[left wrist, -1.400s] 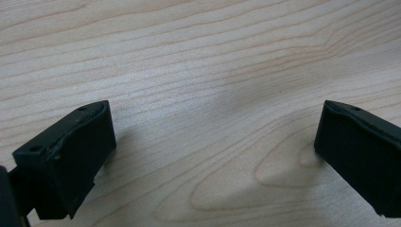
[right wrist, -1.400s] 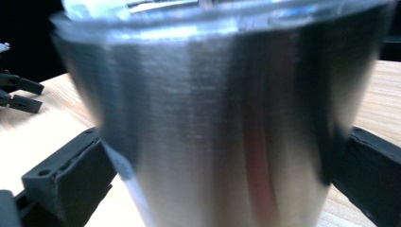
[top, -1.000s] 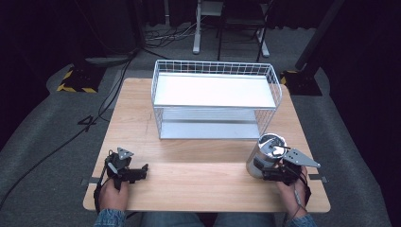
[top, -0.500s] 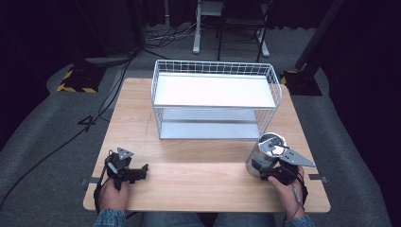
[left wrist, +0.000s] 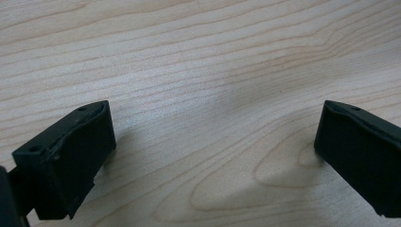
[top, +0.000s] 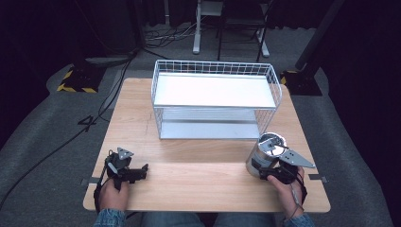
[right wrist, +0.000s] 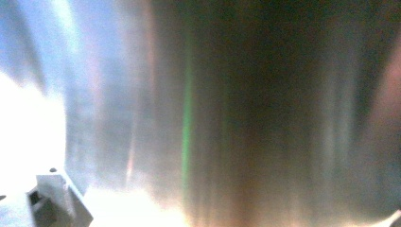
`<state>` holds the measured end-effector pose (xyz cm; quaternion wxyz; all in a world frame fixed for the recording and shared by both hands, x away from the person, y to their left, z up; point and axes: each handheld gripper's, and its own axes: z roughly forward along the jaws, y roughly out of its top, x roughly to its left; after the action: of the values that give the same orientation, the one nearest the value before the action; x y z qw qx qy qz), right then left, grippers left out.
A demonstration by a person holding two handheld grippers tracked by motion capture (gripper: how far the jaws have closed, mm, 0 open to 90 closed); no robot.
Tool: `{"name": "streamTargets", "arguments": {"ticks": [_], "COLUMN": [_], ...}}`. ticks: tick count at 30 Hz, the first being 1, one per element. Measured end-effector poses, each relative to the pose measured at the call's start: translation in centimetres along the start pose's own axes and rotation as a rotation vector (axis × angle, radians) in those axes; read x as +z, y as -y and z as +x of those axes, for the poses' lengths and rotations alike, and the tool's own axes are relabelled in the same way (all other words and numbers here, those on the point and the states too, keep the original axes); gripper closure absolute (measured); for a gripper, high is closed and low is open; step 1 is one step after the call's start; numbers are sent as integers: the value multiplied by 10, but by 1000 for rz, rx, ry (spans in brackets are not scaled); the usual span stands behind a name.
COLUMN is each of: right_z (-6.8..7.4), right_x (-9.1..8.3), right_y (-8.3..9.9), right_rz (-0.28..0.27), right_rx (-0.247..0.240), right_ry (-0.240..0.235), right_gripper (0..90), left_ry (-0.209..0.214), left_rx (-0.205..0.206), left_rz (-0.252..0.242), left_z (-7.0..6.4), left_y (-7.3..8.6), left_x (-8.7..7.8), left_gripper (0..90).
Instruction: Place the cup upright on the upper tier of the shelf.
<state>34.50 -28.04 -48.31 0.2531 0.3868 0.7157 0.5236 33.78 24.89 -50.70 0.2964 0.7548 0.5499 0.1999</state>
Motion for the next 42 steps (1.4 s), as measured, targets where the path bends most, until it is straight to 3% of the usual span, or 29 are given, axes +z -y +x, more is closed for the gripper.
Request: {"name": "streamTargets", "arguments": {"ticks": [3, 14, 20, 31, 42], "right_z": [0, 1, 0, -1, -4], "right_x": [-2, -12, -17, -23, -27], "right_y": [-2, -24, -40, -79, -114], "right_rz": [5, 11, 11, -5, -34], "right_rx": [14, -13, 16, -18, -18], "right_ry": [0, -1, -18, -49, -66], "right_gripper": [31, 32, 32, 33, 34], "left_ry": [0, 3, 4, 3, 3], "left_rx": [0, 0, 1, 0, 0], "left_rz": [0, 0, 0, 0, 0], "left_z": [0, 0, 0, 0, 0], "left_y": [0, 0, 0, 0, 0], "left_x": [0, 0, 0, 0, 0], "left_gripper": [0, 0, 0, 0, 0]}}
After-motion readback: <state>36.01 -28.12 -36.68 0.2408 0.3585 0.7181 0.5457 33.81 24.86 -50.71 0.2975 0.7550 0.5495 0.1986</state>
